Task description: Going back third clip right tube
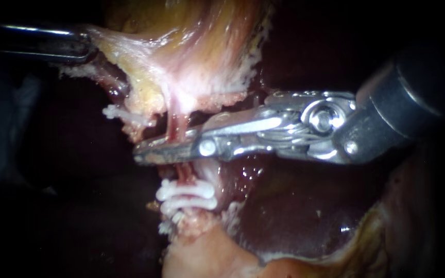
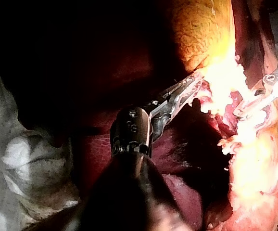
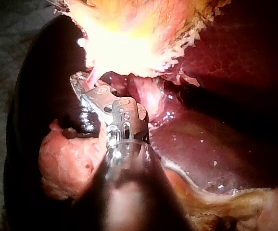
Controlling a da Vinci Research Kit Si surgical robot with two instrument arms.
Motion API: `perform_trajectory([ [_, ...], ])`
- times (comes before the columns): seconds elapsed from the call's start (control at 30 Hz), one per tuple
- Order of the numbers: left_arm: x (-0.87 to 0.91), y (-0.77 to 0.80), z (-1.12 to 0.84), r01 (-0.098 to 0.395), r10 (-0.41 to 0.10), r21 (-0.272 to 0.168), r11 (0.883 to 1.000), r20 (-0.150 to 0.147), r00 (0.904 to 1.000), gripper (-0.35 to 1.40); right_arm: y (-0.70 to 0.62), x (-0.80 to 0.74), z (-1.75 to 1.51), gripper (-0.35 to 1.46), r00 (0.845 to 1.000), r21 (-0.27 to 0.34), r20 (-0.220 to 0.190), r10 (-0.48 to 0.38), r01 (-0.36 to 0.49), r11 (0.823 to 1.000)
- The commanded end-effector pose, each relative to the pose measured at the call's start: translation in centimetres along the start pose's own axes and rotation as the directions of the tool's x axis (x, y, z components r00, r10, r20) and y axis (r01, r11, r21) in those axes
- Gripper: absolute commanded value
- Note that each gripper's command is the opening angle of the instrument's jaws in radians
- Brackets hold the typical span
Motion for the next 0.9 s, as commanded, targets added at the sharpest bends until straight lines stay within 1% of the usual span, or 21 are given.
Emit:
perform_trajectory([
  [0.03, 0.00, 0.00, 0.00, 0.000, 0.000, 0.000, 1.000, 0.000, 1.0000, -0.35, 0.00, -0.01, 0.00, -0.35, 1.000, -0.001, 0.003, 0.000, 0.000, 1.000],
  [0.07, 0.00, 0.00, 0.00, 0.000, 0.000, 0.000, 1.000, 0.000, 1.0000, -0.35, 0.01, -0.01, 0.00, -0.35, 1.000, 0.002, -0.002, 0.000, 0.000, 1.000],
  [0.1, 0.00, 0.00, 0.00, 0.000, 0.000, 0.000, 1.000, 0.000, 1.0000, -0.35, 0.02, -0.02, 0.00, -0.29, 1.000, 0.011, -0.007, -0.001, 0.001, 1.000],
  [0.13, 0.00, 0.00, 0.00, 0.000, 0.000, 0.000, 1.000, 0.000, 1.0000, -0.35, 0.03, -0.03, 0.01, -0.14, 1.000, 0.020, -0.019, -0.001, 0.002, 1.000],
  [0.2, 0.00, 0.00, 0.00, 0.000, 0.000, 0.000, 1.000, 0.000, 1.0000, -0.35, 0.06, -0.03, 0.02, 0.23, 0.999, 0.029, -0.038, -0.001, 0.003, 1.000],
  [0.27, 0.00, 0.00, 0.00, 0.000, 0.000, 0.000, 1.000, 0.000, 1.0000, -0.35, 0.09, -0.03, 0.02, 0.37, 0.999, 0.033, -0.049, -0.001, 0.003, 0.999],
  [0.37, 0.00, 0.00, 0.00, 0.000, 0.000, 0.000, 1.000, 0.000, 1.0000, -0.35, 0.15, -0.05, 0.03, 0.42, 0.999, 0.031, -0.049, -0.003, 0.004, 1.000],
  [0.47, -0.01, 0.00, 0.00, -0.001, 0.001, 0.000, 1.000, 0.000, 1.0000, -0.35, 0.24, -0.13, 0.06, 0.43, 0.999, 0.027, -0.049, -0.009, 0.010, 1.000],
  [0.53, -0.01, 0.00, 0.00, -0.001, 0.001, 0.000, 1.000, 0.000, 1.0000, -0.35, 0.33, -0.22, 0.10, 0.45, 0.999, 0.024, -0.049, -0.015, 0.016, 1.000],
  [0.57, -0.01, 0.00, 0.00, -0.001, 0.001, 0.001, 1.000, 0.000, 1.0000, -0.35, 0.38, -0.26, 0.13, 0.45, 0.998, 0.024, -0.048, -0.030, 0.032, 0.999],
  [0.6, -0.01, 0.00, 0.00, -0.001, 0.001, 0.001, 1.000, 0.000, 1.0000, -0.35, 0.44, -0.32, 0.16, 0.46, 0.997, 0.016, -0.050, -0.064, 0.065, 0.998],
  [0.67, -0.01, 0.00, 0.01, -0.001, 0.001, 0.001, 1.000, -0.001, 1.0000, -0.35, 0.54, -0.39, 0.21, 0.48, 0.993, -0.003, -0.056, -0.100, 0.100, 0.995],
  [0.77, -0.02, 0.00, 0.01, -0.001, 0.001, 0.001, 1.000, -0.001, 1.0000, -0.35, 0.69, -0.49, 0.26, 0.50, 0.980, -0.041, -0.063, -0.190, 0.188, 0.981],
  [0.83, -0.02, 0.00, 0.01, -0.001, 0.001, 0.001, 1.000, -0.001, 1.0000, -0.35, 0.76, -0.53, 0.24, 0.50, 0.966, -0.052, -0.061, -0.250, 0.247, 0.968],
  [0.9, -0.02, 0.00, 0.01, -0.001, 0.001, 0.001, 1.000, -0.001, 1.0000, -0.35, 0.78, -0.55, 0.18, 0.50, 0.955, -0.056, -0.058, -0.290, 0.287, 0.956],
])
